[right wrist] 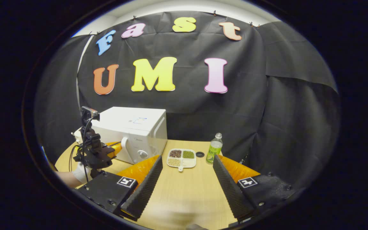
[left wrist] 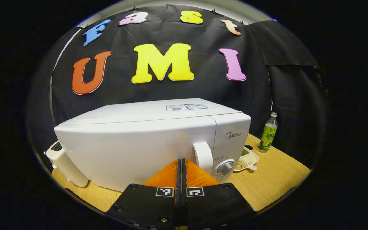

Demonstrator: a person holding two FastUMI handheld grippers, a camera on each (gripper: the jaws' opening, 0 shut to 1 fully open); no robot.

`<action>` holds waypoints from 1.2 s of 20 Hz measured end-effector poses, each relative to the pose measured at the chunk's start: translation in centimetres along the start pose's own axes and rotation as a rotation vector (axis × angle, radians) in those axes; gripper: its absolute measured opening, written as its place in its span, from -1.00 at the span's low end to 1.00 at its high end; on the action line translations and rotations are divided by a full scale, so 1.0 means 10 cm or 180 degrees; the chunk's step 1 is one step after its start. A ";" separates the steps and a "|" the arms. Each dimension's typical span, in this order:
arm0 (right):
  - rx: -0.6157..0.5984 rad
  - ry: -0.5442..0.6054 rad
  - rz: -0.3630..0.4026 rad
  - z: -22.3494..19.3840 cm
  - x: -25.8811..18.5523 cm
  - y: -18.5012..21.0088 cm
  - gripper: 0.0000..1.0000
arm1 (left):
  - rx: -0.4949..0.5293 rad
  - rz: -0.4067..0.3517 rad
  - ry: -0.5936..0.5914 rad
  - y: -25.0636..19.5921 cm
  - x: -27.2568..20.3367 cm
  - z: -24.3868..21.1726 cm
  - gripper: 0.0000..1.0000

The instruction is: Open the microwave oven with the left hand, put the food in, and close the microwave oven.

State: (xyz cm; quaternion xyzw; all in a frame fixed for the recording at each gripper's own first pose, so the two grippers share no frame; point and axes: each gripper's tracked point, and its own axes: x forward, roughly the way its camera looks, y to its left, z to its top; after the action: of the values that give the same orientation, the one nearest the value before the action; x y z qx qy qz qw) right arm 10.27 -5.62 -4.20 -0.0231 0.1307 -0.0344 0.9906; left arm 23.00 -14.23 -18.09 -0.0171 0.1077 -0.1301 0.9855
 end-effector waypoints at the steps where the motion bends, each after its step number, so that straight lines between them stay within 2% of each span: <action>1: -0.0013 -0.0027 0.0021 0.02 -0.01 0.04 1.00 | -0.0007 -0.0026 -0.0002 -0.01 -0.07 0.04 -1.00; 4: -0.0007 -0.0132 0.0098 0.15 -0.04 0.19 0.90 | 0.0034 0.0003 -0.0080 0.09 -0.39 0.25 -1.00; 9: 0.0061 -0.0240 0.0225 0.25 -0.06 0.45 1.00 | 0.0059 0.0150 -0.0155 0.30 -0.96 0.55 -1.00; 10: 0.0050 -0.0264 0.0232 0.27 -0.07 0.49 0.90 | 0.0033 0.0136 -0.0159 0.31 -1.07 0.61 -1.00; 11: 0.0022 -0.0310 0.0220 0.29 -0.09 0.50 0.90 | 0.0010 0.0087 -0.0163 0.30 -1.13 0.64 -1.00; 12: 0.0005 -0.0357 0.0208 0.33 -0.11 0.53 1.00 | -0.0008 0.0035 -0.0180 0.26 -1.21 0.68 -0.35; 14: 0.0005 -0.0389 0.0216 0.34 -0.11 0.60 1.00 | 0.0046 0.0096 -0.0186 0.29 -1.34 0.70 0.94; 15: 0.0015 -0.0384 0.0236 0.33 -0.13 0.64 1.00 | 0.0060 0.0106 -0.0164 0.29 -1.36 0.69 0.88; 16: 0.0023 -0.0378 0.0245 0.33 -0.14 0.68 0.90 | 0.0050 0.0094 -0.0152 0.26 -1.37 0.70 0.88; 17: 0.0023 -0.0388 0.0251 0.34 -0.14 0.71 0.90 | 0.0030 0.0108 -0.0164 0.27 -1.40 0.72 0.89; 18: 0.0017 -0.0408 0.0249 0.37 -0.15 0.74 1.00 | 0.0013 0.0107 -0.0163 0.28 -1.44 0.76 0.90; 19: 0.0012 -0.0426 0.0245 0.38 -0.15 0.77 0.90 | 0.0009 0.0120 -0.0183 0.30 -1.48 0.80 0.93; 24: 0.0034 -0.0520 0.0192 0.47 -0.19 0.84 0.90 | -0.0008 0.0240 -0.0295 0.59 -1.78 1.06 0.93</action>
State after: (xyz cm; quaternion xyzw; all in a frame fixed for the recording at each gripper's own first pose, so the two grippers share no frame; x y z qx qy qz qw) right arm 10.23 3.05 0.36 -0.0166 0.0498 -0.0033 0.9986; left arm 10.01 -3.90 -4.37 -0.0203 0.0627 -0.0918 0.9936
